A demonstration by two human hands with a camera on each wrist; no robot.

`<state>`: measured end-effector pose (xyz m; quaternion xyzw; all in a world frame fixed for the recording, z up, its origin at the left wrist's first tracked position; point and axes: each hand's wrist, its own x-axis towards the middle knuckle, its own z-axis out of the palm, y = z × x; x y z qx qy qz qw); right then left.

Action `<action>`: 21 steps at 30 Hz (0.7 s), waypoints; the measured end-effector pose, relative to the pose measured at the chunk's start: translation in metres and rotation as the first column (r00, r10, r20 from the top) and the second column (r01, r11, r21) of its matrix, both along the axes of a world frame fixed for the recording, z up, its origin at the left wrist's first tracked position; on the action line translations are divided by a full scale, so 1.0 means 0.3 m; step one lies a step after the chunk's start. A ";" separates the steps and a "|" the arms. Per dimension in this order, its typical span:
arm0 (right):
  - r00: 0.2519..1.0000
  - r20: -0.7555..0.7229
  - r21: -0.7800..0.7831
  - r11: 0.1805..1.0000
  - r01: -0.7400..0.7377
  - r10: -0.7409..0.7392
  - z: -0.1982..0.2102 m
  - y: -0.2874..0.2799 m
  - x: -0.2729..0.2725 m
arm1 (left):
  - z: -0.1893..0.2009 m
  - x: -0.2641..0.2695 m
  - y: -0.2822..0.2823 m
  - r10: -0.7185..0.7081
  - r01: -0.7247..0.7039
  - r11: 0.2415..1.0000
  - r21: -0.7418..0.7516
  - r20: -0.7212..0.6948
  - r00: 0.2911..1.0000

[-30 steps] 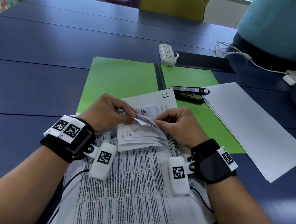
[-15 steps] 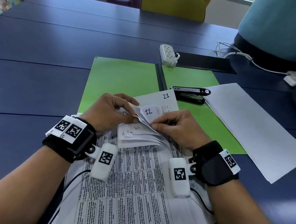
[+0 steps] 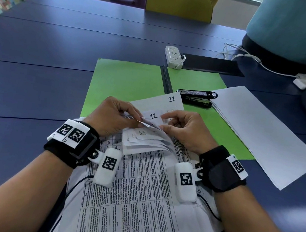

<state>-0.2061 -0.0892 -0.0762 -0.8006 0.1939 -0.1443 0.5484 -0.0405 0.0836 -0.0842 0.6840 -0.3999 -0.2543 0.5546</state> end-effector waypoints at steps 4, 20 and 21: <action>1.000 -0.020 0.001 1.000 -0.008 0.008 -0.004 -0.003 -0.001 | 0.000 0.001 -0.001 0.009 -0.009 1.000 0.008 -0.014 1.000; 0.999 -0.020 -0.102 0.994 0.025 -0.027 0.010 0.004 -0.002 | -0.003 -0.001 0.000 0.026 -0.025 0.999 0.022 -0.030 0.999; 0.999 -0.021 -0.099 0.994 0.047 -0.049 0.007 0.002 -0.002 | -0.002 -0.002 0.001 0.029 -0.028 0.999 0.026 -0.031 0.999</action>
